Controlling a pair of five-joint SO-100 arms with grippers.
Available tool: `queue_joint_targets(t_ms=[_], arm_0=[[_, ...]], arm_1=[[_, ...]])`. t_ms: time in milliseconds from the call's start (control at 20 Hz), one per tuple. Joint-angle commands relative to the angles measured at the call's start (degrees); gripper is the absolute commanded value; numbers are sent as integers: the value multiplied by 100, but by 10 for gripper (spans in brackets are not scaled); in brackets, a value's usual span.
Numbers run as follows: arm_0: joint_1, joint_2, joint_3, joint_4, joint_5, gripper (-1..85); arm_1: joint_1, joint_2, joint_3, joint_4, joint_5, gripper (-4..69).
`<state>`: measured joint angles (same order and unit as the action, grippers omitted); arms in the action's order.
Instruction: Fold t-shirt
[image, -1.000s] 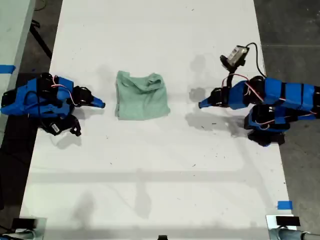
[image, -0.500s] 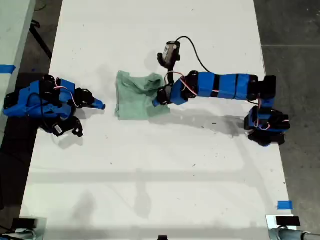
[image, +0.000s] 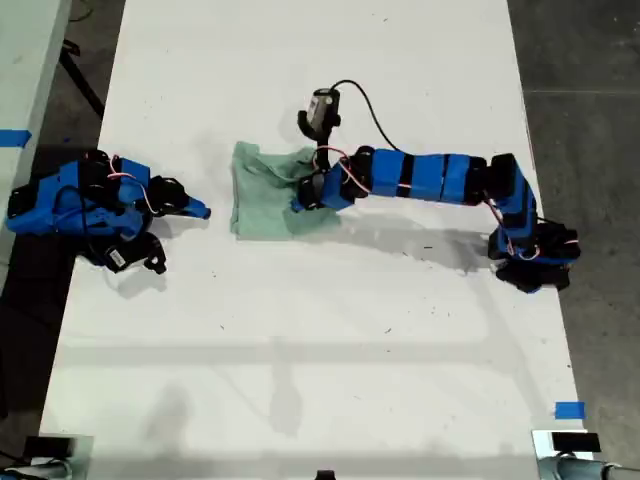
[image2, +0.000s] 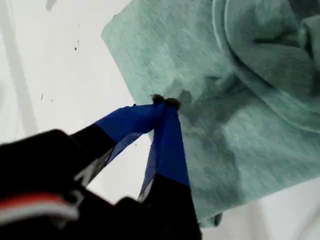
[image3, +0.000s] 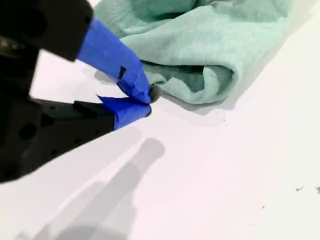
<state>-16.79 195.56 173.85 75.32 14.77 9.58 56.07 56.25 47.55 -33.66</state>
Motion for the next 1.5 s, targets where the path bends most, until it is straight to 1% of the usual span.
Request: queue_joint_targets(t_ms=[0, 200, 300, 450, 600, 750, 800, 850, 900, 1050, 1150, 1250, 1300, 1450], arm_0=[[-123, 26, -26, 26, -35, 1], [-114, 26, -26, 35, -44, 1], [-105, 26, -26, 35, -53, 1], [-105, 26, -26, 35, -53, 1], [-141, 26, -26, 35, -53, 1], [-193, 26, -26, 35, -62, 1], [-202, 26, -26, 53, -97, 1], [-211, 26, -26, 123, -237, 15], [-220, 26, -26, 185, -369, 27], [-237, 26, -35, 132, -369, 31], [-369, 26, -44, 176, -369, 31], [-448, 26, -44, 272, -334, 33], [-431, 26, -44, 264, -334, 34], [-360, 26, -44, 264, -334, 34]], arm_1=[[352, -18, -510, -79, -158, -11], [1099, -492, -729, -387, -501, -11], [1538, -580, -791, -659, -694, -11], [2048, -369, -993, -668, -896, -11], [2417, 105, -993, -694, -914, -11], [2628, 378, -686, -1116, -659, -11], [2663, 396, -615, -1169, -615, -11], [2663, 431, -624, -993, -606, -11], [2637, 563, -615, -686, -606, -11], [2391, 1556, -132, 501, -721, -11], [2057, 2628, 791, 1292, -686, -11], [1661, 4210, 2619, 1485, -334, -11], [1477, 5115, 3753, 1441, -18, -11], [888, 7875, 6882, 1406, 1318, -11]])
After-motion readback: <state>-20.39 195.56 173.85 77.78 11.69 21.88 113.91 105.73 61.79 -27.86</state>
